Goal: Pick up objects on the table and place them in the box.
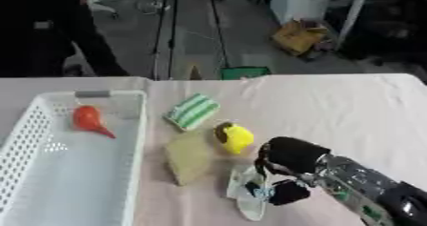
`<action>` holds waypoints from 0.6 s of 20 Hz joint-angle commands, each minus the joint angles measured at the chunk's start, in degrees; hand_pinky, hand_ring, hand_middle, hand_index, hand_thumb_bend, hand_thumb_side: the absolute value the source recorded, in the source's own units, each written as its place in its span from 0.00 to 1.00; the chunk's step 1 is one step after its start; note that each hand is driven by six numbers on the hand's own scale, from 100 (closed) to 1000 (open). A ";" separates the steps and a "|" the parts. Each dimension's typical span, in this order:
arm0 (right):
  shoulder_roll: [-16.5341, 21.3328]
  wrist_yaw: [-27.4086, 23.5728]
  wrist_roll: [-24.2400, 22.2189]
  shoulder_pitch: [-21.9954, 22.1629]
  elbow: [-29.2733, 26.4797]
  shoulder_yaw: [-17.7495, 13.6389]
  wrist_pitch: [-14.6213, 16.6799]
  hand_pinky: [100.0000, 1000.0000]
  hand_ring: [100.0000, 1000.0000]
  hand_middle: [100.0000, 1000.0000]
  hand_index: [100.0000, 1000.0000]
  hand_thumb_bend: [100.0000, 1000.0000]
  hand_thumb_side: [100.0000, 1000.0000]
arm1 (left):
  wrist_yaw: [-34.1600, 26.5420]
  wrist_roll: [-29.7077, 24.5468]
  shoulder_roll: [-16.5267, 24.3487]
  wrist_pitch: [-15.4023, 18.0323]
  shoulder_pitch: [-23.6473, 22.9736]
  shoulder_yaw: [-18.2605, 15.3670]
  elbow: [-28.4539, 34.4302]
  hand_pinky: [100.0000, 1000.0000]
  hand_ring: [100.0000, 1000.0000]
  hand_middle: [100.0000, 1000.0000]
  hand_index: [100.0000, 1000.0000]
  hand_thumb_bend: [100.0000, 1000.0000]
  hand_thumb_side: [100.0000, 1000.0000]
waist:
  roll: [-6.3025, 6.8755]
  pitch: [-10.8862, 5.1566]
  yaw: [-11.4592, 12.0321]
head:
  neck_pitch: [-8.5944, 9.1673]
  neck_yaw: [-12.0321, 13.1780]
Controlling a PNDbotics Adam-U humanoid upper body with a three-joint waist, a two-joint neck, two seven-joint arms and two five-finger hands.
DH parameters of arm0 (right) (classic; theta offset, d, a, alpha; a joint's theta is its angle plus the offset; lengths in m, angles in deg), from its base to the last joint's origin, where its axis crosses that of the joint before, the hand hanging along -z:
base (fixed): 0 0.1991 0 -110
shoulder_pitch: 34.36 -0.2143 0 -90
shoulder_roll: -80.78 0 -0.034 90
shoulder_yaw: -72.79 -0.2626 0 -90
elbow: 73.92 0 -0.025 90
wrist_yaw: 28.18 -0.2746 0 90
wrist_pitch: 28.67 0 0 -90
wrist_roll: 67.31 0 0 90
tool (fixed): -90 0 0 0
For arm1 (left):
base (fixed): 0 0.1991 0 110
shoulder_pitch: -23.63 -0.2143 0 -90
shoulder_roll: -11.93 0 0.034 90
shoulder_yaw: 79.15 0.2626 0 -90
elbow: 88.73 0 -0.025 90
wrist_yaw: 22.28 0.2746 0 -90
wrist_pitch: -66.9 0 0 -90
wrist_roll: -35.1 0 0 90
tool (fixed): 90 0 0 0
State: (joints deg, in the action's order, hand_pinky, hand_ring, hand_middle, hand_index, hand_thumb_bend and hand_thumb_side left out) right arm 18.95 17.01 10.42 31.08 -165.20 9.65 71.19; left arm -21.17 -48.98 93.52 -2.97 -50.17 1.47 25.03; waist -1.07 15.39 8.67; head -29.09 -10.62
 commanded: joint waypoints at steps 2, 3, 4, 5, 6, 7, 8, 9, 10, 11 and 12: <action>1.64 -0.71 0.10 -0.75 -1.02 -0.79 0.01 0.82 0.64 0.30 0.49 0.15 0.78 | 0.30 0.01 0.41 -0.08 0.78 -0.10 0.83 1.00 0.93 0.94 0.92 0.00 1.00 | 0.01 -1.06 0.06 | 0.76 -0.04; 1.64 -0.74 0.04 -0.75 -1.01 -0.78 0.02 0.82 0.64 0.30 0.49 0.15 0.78 | 0.29 0.01 0.41 -0.08 0.78 -0.10 0.83 1.00 0.93 0.94 0.92 0.00 1.00 | 0.01 -1.07 0.06 | 0.76 -0.03; 1.65 -0.76 -0.02 -0.74 -0.98 -0.78 0.02 0.82 0.64 0.30 0.49 0.15 0.77 | 0.29 0.01 0.40 -0.07 0.79 -0.10 0.83 1.00 0.93 0.94 0.92 0.00 1.00 | 0.02 -1.05 0.06 | 0.77 -0.05; 1.64 -0.77 -0.11 -0.71 -0.90 -0.76 0.03 0.82 0.64 0.29 0.49 0.15 0.77 | 0.28 0.00 0.38 -0.06 0.79 -0.09 0.83 1.00 0.93 0.94 0.92 0.00 1.00 | 0.03 -1.02 0.07 | 0.75 -0.07; 1.63 -0.77 -0.17 -0.69 -0.83 -0.76 0.06 0.82 0.64 0.30 0.49 0.17 0.77 | 0.27 0.00 0.36 -0.06 0.80 -0.09 0.83 1.00 0.93 0.94 0.92 0.00 1.00 | 0.04 -1.00 0.08 | 0.74 -0.08; 1.60 -0.79 -0.27 -0.67 -0.72 -0.72 0.12 0.82 0.64 0.30 0.49 0.17 0.77 | 0.26 -0.01 0.36 -0.04 0.81 -0.08 0.83 1.00 0.93 0.94 0.92 0.00 1.00 | 0.07 -0.96 0.10 | 0.71 -0.09; 1.58 -0.84 -0.33 -0.68 -0.61 -0.71 0.18 0.82 0.64 0.30 0.49 0.17 0.77 | 0.25 -0.02 0.36 -0.03 0.82 -0.08 0.83 1.00 0.93 0.94 0.92 0.00 1.00 | 0.08 -0.94 0.12 | 0.70 -0.10; 1.53 -0.92 -0.39 -0.70 -0.50 -0.71 0.24 0.82 0.64 0.30 0.49 0.17 0.77 | 0.24 -0.02 0.34 -0.01 0.83 -0.08 0.83 1.00 0.93 0.94 0.92 0.00 1.00 | 0.10 -0.90 0.15 | 0.71 -0.12; 1.51 -0.99 -0.43 -0.71 -0.41 -0.71 0.30 0.82 0.64 0.30 0.49 0.17 0.76 | 0.24 -0.02 0.33 0.00 0.83 -0.08 0.83 1.00 0.93 0.94 0.92 0.00 1.00 | 0.12 -0.89 0.17 | 0.72 -0.12; 1.49 -1.07 -0.55 -0.73 -0.29 -0.66 0.38 0.82 0.63 0.29 0.49 0.16 0.75 | 0.24 -0.01 0.31 -0.01 0.82 -0.09 0.83 1.00 0.93 0.94 0.92 0.00 1.00 | 0.14 -0.84 0.22 | 0.72 -0.14; 1.47 -1.13 -0.66 -0.75 -0.20 -0.63 0.45 0.82 0.63 0.29 0.48 0.15 0.74 | 0.25 -0.01 0.30 -0.01 0.81 -0.10 0.83 1.00 0.93 0.94 0.92 0.00 1.00 | 0.16 -0.82 0.24 | 0.73 -0.16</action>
State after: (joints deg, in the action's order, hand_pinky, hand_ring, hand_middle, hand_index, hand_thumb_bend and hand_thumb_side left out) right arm 18.95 16.29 10.00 31.06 -165.18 9.66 71.49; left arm -21.17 -48.99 93.50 -2.97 -50.16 1.47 25.03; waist -1.02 15.40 8.88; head -29.09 -10.65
